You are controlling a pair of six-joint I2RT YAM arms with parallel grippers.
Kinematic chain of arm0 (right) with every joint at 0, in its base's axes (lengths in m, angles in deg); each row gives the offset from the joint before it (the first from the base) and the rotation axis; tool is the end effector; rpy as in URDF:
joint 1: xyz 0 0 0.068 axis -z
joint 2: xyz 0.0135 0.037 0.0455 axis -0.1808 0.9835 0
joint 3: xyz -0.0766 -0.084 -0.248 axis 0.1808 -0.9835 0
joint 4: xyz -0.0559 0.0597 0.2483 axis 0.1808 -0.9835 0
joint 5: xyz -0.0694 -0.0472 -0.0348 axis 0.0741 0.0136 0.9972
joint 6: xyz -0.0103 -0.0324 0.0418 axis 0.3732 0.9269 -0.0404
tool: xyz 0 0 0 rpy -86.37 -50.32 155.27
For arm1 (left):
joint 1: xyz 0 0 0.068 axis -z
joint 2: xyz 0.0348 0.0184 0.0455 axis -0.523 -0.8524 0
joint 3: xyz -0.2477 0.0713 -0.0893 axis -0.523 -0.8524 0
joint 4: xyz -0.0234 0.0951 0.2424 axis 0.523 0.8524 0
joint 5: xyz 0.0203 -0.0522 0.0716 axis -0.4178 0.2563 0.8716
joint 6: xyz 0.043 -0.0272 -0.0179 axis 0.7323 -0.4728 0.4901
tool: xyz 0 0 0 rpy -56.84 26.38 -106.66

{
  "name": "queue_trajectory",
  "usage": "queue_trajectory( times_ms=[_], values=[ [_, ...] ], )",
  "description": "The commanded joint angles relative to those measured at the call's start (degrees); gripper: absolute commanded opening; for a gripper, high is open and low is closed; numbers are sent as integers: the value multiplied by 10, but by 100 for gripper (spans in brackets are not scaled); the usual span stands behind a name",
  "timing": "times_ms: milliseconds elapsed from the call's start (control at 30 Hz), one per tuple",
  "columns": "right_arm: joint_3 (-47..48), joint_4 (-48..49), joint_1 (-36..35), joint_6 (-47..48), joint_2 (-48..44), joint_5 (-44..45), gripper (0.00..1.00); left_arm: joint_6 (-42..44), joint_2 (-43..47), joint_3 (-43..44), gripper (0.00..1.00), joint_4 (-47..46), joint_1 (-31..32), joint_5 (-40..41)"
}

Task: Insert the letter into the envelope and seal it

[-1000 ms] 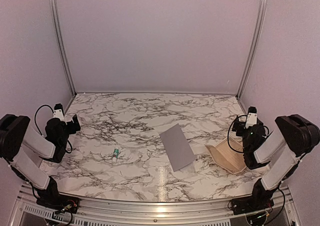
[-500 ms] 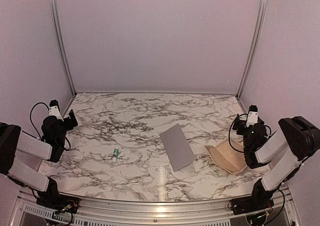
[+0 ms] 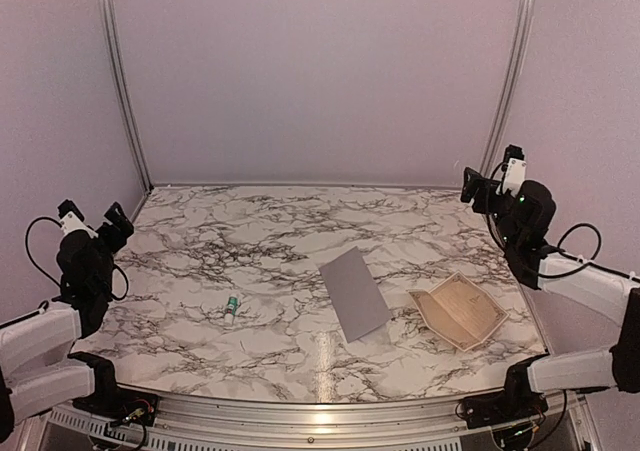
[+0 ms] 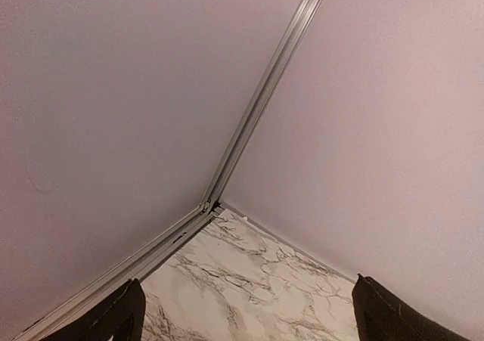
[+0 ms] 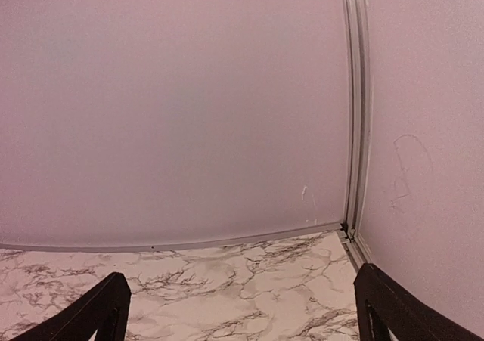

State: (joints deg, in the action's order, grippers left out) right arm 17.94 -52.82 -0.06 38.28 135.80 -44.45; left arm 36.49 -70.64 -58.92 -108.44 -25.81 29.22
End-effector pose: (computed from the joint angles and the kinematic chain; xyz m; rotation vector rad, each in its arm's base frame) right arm 0.2574 0.0395 0.2869 0.1144 1.4817 0.0484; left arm 0.1897 -0.0021 0.2327 -0.6106 1.3091 -0.0688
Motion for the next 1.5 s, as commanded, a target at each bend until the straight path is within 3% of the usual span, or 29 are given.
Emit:
queue_trajectory(
  times_ms=[0, 100, 200, 533, 800, 1000, 1167, 1467],
  values=[
    [38, -184, -24, -114, -37, -78, 99, -18, 37, -5, 99, 40, 0, -116],
    [48, -246, -42, -132, -56, -83, 98, -2, 35, 13, 99, 45, 9, -237],
    [63, -318, -52, -146, -69, -97, 98, 33, 44, 24, 99, 57, 55, -278],
    [78, -464, -100, -177, -91, -69, 98, 161, 8, 99, 99, 155, 304, -219],
    [126, -612, -232, -176, -14, 22, 99, 248, -113, 166, 98, 165, 470, -143],
    [158, -676, -307, -195, 13, 72, 99, 278, -179, 196, 98, 164, 541, -98],
    [164, -713, -347, -213, 27, 92, 98, 282, -210, 203, 98, 164, 564, -79],
    [165, -753, -361, -225, 112, 112, 98, 289, -239, 211, 98, 164, 587, -55]
  ],
)
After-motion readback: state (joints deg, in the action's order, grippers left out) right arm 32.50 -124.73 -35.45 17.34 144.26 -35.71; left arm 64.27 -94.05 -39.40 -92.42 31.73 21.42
